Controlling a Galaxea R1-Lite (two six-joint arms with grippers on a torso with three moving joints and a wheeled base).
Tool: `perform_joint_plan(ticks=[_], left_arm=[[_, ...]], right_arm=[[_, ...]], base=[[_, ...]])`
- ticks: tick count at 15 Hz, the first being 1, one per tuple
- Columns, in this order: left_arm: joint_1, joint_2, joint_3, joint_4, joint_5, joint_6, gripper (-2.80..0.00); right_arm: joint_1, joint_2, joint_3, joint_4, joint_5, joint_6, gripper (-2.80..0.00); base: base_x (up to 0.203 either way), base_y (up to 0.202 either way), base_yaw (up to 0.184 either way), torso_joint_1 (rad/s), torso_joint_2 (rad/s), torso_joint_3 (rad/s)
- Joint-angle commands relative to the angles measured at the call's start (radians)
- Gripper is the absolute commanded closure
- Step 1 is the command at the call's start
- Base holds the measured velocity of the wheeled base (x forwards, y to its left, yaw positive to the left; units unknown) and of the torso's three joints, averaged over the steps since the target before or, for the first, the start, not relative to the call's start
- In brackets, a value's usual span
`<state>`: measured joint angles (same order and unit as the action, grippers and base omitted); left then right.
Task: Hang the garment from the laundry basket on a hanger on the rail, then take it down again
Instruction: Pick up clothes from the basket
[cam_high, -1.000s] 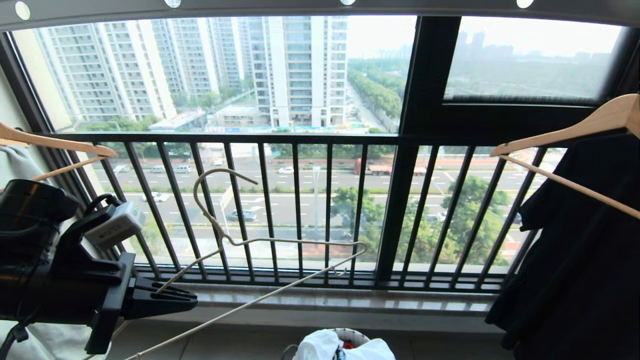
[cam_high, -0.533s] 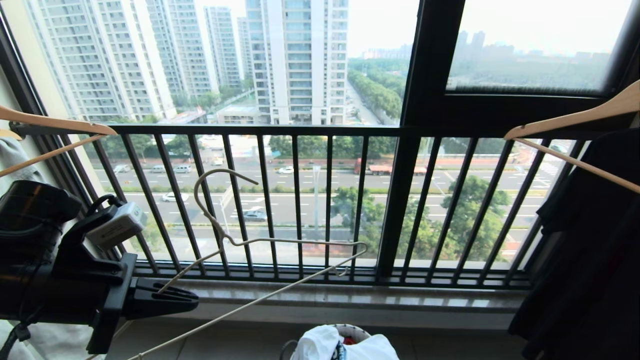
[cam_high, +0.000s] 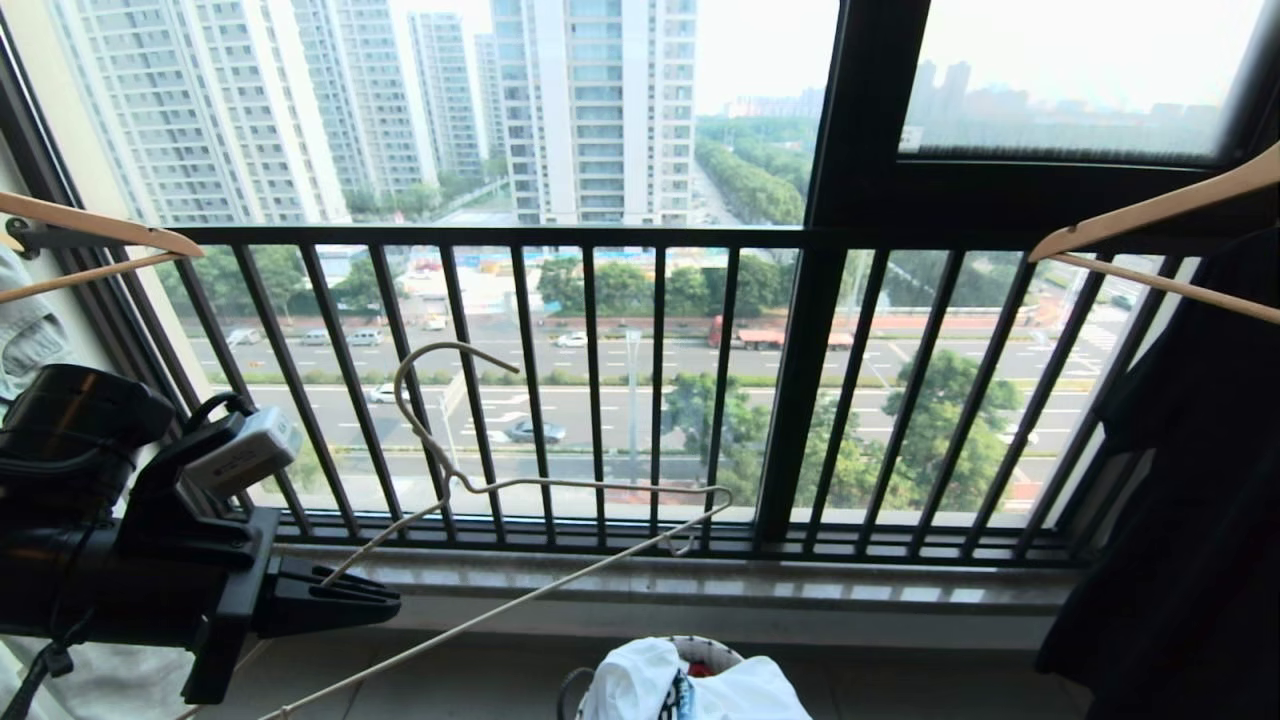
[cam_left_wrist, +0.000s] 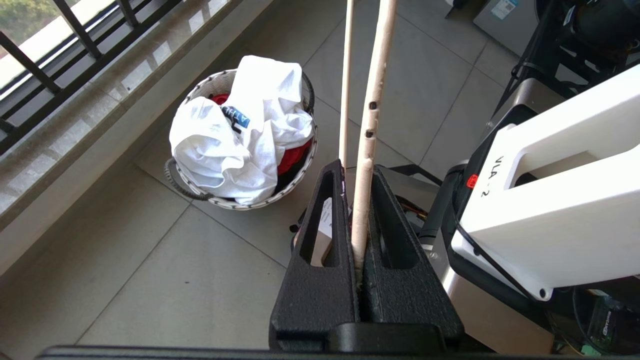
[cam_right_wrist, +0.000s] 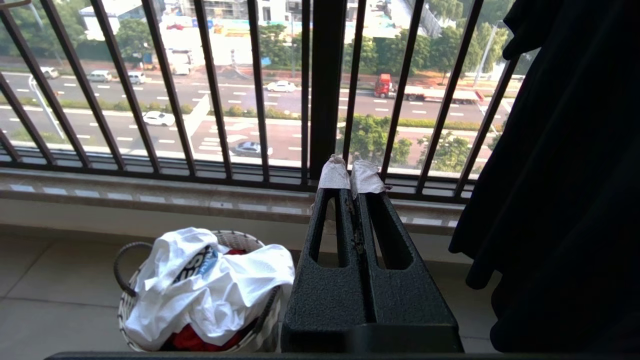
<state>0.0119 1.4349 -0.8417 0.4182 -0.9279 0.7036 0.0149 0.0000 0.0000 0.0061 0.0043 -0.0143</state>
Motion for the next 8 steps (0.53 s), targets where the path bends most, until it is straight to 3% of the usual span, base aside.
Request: perform_joint_plan(ticks=[1, 8], left_arm=[[0.0, 0.004, 0.0, 0.002, -0.005, 0.004, 0.0], [0.0, 0.004, -0.002, 0.002, -0.005, 0.002, 0.0]], right_arm=[[0.0, 0.0, 0.0, 0.0, 0.0, 0.0, 0.0], [0.0, 0.001, -0.002, 0.0, 0.0, 0.0, 0.0]], base=[[0.0, 0.0, 0.0, -0.165, 0.39, 0.213], [0.0, 0.0, 0.0, -0.226, 0.52, 0.292]])
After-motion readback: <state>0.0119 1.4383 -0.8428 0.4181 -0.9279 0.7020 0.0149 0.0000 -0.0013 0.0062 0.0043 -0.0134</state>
